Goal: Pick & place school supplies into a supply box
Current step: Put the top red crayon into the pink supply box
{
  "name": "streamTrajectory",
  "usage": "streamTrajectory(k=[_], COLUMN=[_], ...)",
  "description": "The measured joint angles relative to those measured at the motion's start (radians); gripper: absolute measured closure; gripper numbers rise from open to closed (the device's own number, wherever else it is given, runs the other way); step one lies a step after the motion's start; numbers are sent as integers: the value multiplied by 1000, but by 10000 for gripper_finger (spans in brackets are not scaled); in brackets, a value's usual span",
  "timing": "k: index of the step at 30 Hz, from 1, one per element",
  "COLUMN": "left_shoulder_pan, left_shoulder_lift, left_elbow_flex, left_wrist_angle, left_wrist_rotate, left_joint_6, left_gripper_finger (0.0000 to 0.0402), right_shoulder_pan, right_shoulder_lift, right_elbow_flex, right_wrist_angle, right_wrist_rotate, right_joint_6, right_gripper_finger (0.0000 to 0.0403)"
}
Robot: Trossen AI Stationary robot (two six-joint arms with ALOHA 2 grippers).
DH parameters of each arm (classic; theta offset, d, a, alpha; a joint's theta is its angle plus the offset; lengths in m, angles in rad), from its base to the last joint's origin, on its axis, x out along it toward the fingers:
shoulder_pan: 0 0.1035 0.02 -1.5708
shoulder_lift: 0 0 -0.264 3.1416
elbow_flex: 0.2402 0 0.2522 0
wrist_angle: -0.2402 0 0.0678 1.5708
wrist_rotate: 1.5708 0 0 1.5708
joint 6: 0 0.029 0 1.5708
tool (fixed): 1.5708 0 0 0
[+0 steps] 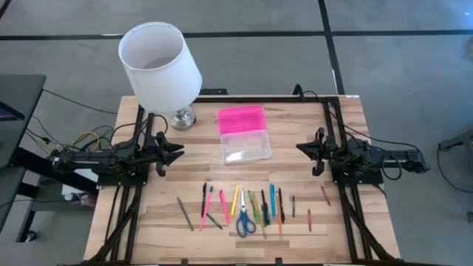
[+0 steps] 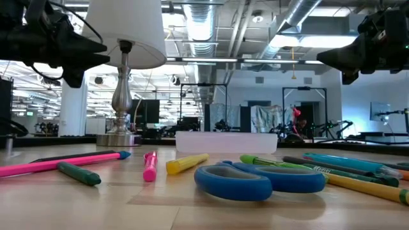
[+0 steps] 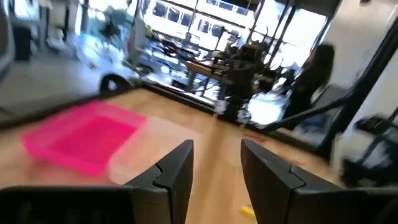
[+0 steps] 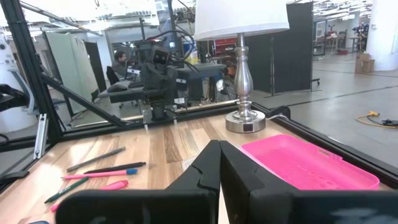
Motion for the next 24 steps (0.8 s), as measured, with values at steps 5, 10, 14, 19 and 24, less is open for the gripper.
streamTrajectory(k=[5, 10, 14, 19, 24], left_shoulder_pan=[0, 0, 0, 0, 0], left_shoulder_lift=[0, 0, 0, 0, 0], left_elbow_flex=[0, 0, 0, 0, 0], left_wrist_angle=[19, 21, 20, 10, 13], left_wrist_rotate=[-19, -19, -31, -70, -119], left_joint_6=[-152, -277, -316, -308, -337], left_gripper_finger=[274, 274, 274, 274, 274], right_shoulder_pan=[0, 0, 0, 0, -2], right_shoulder_lift=[0, 0, 0, 0, 0], right_elbow_flex=[0, 0, 0, 0, 0], right_wrist_angle=[0, 10, 10, 15, 14], right_wrist_rotate=[0, -3, 0, 0, 7], right_joint_6=[0, 238, 533, 762, 814], right_gripper_finger=[403, 403, 403, 403, 403])
